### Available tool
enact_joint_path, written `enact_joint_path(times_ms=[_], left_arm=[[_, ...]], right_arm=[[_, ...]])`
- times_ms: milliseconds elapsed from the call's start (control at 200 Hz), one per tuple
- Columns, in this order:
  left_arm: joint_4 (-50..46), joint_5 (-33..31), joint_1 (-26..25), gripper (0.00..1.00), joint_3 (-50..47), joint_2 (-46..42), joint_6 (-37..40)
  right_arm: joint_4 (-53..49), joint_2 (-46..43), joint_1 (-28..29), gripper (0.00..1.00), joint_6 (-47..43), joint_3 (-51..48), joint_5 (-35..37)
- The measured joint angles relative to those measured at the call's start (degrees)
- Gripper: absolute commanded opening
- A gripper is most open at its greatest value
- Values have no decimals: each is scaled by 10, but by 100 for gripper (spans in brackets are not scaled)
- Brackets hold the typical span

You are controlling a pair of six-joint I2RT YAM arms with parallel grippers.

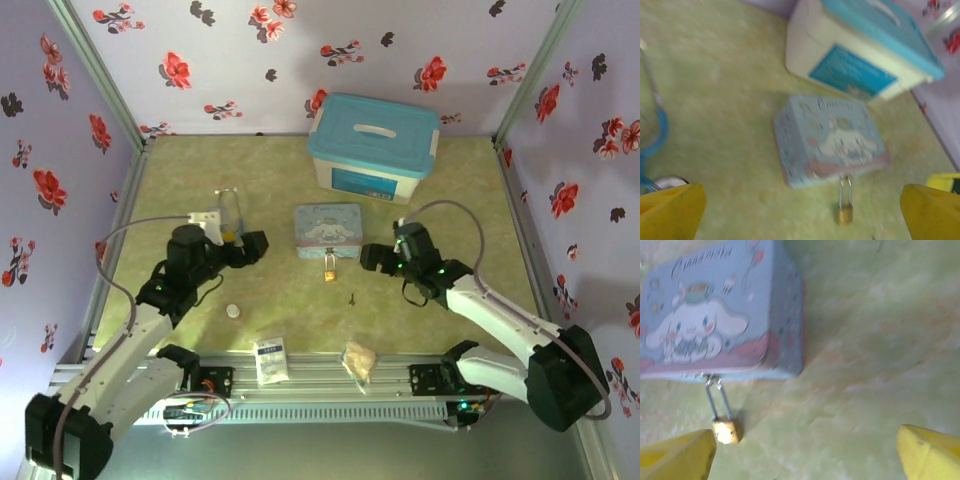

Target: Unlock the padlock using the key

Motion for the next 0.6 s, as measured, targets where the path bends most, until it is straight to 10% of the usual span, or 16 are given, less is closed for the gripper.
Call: enact_joint_path(times_ms=[340,600], left_arm=[[22,-36,-167,100,-21,60,-112],[64,-60,-222,100,-47,98,-172]], right_arm=[[0,102,217,81,105,-10,131],[0,202,278,62,147,1,183]])
